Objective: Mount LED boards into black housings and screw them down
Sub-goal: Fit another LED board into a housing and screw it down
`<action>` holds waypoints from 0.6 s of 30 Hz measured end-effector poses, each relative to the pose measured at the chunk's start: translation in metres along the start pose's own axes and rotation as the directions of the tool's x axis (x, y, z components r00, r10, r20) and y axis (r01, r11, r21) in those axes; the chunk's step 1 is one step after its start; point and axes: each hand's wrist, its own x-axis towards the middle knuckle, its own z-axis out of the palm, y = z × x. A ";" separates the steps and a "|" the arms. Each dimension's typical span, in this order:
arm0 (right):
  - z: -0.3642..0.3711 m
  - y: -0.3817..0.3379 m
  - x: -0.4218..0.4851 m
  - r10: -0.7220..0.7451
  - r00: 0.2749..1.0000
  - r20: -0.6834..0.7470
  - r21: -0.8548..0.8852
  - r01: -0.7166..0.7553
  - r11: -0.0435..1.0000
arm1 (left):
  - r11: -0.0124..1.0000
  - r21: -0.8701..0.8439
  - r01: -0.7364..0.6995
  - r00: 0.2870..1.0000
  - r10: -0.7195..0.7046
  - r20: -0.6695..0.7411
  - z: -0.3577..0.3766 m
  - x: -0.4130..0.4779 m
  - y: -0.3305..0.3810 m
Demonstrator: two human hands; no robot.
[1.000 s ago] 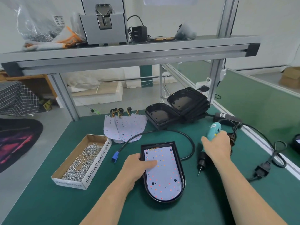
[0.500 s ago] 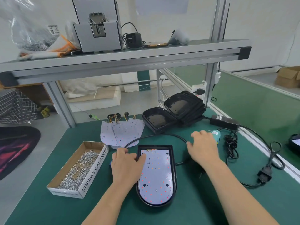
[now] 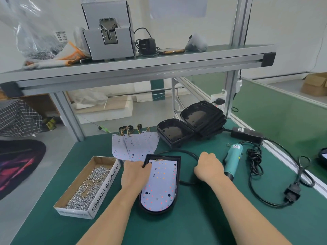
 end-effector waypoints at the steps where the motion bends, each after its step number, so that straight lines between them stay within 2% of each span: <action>1: 0.000 0.000 -0.003 -0.006 1.000 -0.003 0.016 0.006 1.000 | 1.000 -0.009 0.015 1.000 -0.015 0.009 0.001 0.000 -0.001; 4: 0.001 0.002 -0.010 -0.038 0.999 -0.005 0.126 0.038 0.991 | 0.993 -0.084 0.089 0.996 -0.089 0.008 0.005 -0.002 -0.005; 6: 0.003 0.002 -0.017 -0.058 0.997 0.048 0.305 0.041 0.951 | 0.955 -0.237 0.182 0.983 -0.177 0.039 0.005 -0.005 -0.005; 8: 0.007 -0.002 -0.027 -0.064 0.988 0.138 0.588 -0.030 0.808 | 0.807 -0.499 0.315 0.949 -0.270 0.162 0.001 -0.006 -0.004; 10: 0.010 -0.006 -0.037 -0.067 0.973 0.221 0.763 -0.129 0.633 | 0.587 -0.689 0.425 0.904 -0.312 0.292 -0.002 -0.010 -0.001; 12: 0.011 -0.006 -0.045 -0.098 0.951 0.292 0.846 -0.209 0.491 | 0.432 -0.780 0.453 0.888 -0.300 0.349 -0.002 -0.015 0.003; 13: 0.012 -0.005 -0.047 -0.131 0.935 0.330 0.858 -0.239 0.454 | 0.370 -0.810 0.456 0.885 -0.288 0.366 0.000 -0.018 0.006; 16: 0.013 -0.007 -0.056 -0.246 0.898 0.365 0.868 -0.232 0.439 | 0.204 -0.875 0.439 0.890 -0.231 0.393 0.001 -0.027 0.015; 18: 0.014 -0.008 -0.061 -0.280 0.883 0.376 0.900 -0.277 0.337 | 0.131 -0.895 0.427 0.895 -0.204 0.397 0.003 -0.033 0.021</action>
